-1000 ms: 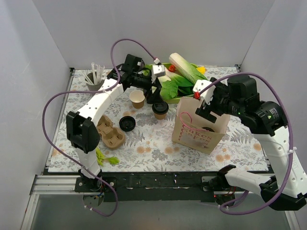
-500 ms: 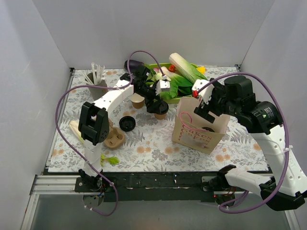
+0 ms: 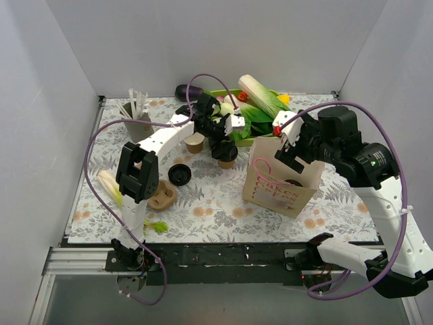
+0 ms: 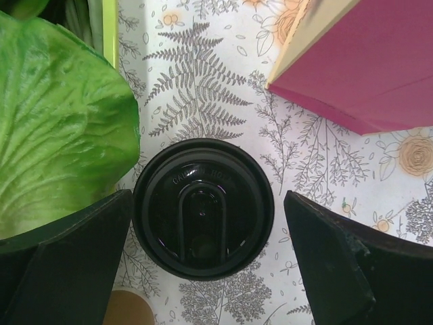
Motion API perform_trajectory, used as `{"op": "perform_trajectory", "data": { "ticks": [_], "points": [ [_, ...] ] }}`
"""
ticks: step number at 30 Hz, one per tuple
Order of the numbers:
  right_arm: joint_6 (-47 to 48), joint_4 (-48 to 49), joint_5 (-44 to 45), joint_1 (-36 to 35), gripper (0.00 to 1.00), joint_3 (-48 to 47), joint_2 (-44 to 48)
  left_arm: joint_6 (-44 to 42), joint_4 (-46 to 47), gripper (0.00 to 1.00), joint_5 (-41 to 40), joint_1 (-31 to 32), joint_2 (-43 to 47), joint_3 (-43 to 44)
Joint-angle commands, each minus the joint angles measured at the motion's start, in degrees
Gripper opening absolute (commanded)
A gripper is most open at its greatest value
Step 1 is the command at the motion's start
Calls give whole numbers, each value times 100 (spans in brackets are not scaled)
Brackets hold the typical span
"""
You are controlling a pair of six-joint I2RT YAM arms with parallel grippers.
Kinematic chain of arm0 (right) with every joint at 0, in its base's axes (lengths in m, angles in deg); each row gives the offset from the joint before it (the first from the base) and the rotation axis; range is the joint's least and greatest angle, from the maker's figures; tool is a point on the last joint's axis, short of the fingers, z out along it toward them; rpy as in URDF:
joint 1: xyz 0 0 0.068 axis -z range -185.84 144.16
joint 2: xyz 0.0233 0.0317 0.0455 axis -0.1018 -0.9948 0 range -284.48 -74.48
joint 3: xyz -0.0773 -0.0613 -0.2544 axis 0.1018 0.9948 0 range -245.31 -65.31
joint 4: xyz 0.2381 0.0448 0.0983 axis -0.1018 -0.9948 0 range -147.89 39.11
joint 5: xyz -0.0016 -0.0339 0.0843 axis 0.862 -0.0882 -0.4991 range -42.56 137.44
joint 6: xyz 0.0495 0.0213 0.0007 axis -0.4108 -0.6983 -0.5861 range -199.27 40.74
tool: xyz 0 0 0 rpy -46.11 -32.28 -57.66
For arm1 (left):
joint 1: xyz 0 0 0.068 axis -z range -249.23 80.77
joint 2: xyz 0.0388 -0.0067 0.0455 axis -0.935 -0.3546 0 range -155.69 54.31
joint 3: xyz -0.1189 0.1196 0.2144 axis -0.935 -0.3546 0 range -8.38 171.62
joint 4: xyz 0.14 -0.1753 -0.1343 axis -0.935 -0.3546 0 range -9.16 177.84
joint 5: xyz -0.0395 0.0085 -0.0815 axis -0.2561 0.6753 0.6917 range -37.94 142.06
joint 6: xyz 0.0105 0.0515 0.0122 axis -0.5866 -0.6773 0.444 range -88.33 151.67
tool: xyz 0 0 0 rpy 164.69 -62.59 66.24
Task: Pack the takeout coffee
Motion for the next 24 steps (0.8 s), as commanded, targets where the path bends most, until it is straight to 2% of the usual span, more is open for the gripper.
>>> {"op": "perform_trajectory", "data": {
  "ticks": [1,9,13,19,24],
  "points": [
    [-115,264,-58,32,93,-2,-3,-58,-54,95,-68,2,-176,250],
    [-132,299,-84,67,93,15,-38,-67,-273,83,-94,2,-351,451],
    [-124,308,-75,67,93,24,-20,-41,-379,70,-94,2,-378,531],
    [-167,369,48,84,93,-72,-20,99,-283,59,-173,2,-159,260],
    [-439,422,144,269,94,-669,-213,231,-177,45,-209,11,140,21]
  ]
}}
